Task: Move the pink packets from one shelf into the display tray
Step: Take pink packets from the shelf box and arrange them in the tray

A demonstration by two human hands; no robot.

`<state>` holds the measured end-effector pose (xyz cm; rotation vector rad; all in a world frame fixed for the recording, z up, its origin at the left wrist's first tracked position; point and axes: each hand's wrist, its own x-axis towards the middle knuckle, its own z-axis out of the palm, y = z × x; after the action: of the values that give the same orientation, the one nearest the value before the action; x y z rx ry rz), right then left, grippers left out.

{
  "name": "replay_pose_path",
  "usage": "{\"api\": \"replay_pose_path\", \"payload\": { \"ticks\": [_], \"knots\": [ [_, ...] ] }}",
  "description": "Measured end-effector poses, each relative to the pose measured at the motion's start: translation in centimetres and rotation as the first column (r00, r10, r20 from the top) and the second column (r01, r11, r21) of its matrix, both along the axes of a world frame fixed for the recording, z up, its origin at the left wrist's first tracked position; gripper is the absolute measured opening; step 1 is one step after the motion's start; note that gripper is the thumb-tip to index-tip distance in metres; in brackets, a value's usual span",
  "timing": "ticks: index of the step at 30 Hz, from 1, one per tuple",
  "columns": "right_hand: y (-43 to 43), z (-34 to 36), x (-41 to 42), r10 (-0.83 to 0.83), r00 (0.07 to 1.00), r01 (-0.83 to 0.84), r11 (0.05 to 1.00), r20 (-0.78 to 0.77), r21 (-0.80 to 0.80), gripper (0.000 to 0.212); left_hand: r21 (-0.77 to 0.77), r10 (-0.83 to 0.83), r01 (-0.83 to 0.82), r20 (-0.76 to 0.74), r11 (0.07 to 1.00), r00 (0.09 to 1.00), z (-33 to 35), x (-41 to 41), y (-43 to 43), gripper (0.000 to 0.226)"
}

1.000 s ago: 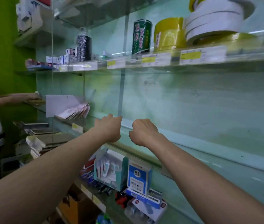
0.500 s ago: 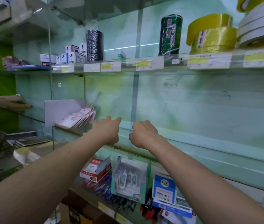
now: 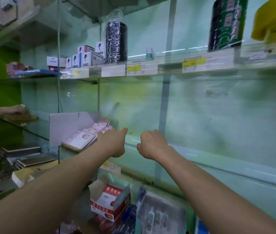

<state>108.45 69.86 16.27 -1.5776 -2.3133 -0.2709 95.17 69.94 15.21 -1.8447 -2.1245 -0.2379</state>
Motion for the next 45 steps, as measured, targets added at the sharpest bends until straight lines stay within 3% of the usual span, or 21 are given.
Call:
{"api": "replay_pose_path", "payload": {
  "ticks": [5, 12, 20, 25, 29, 33, 45],
  "knots": [
    [4.7, 0.2, -2.7, 0.023, 0.999, -0.024, 0.999, 0.032, 0.032, 0.008, 0.000, 0.008, -0.008, 0.017, 1.000, 1.000, 0.1, -2.5, 4.6, 0.065],
    [8.8, -0.4, -6.0, 0.045, 0.998, -0.046, 0.999, 0.049, 0.024, 0.015, -0.039, 0.022, -0.020, 0.044, 0.999, 0.999, -0.5, -5.5, 8.2, 0.067],
    [10.3, -0.6, -10.3, 0.006, 0.999, -0.005, 1.000, 0.048, -0.022, 0.013, 0.034, -0.094, 0.091, 0.089, 0.995, 0.992, -0.6, -10.7, 10.8, 0.023],
    [10.1, -0.5, -13.9, 0.021, 0.999, -0.020, 1.000, 0.050, -0.017, 0.029, -0.097, -0.162, 0.174, 0.126, 0.980, 0.979, 0.5, -14.8, 11.0, 0.045],
    [10.4, -1.3, -17.4, 0.031, 0.999, -0.032, 0.997, -0.019, -0.074, 0.034, -0.219, -0.122, 0.145, 0.117, 0.965, 0.986, 0.9, -18.1, 10.6, 0.070],
    [10.7, -1.9, -19.9, 0.016, 0.998, -0.025, 0.989, -0.057, -0.149, 0.032, -0.296, -0.176, 0.189, 0.071, 0.936, 0.982, 0.6, -20.1, 10.7, 0.060],
    [8.6, -2.6, -23.8, -0.100, 0.987, 0.047, 0.923, -0.122, -0.381, 0.052, -0.354, -0.297, 0.283, 0.015, 0.892, 0.955, -0.4, -22.9, 11.4, 0.092]
  ]
}}
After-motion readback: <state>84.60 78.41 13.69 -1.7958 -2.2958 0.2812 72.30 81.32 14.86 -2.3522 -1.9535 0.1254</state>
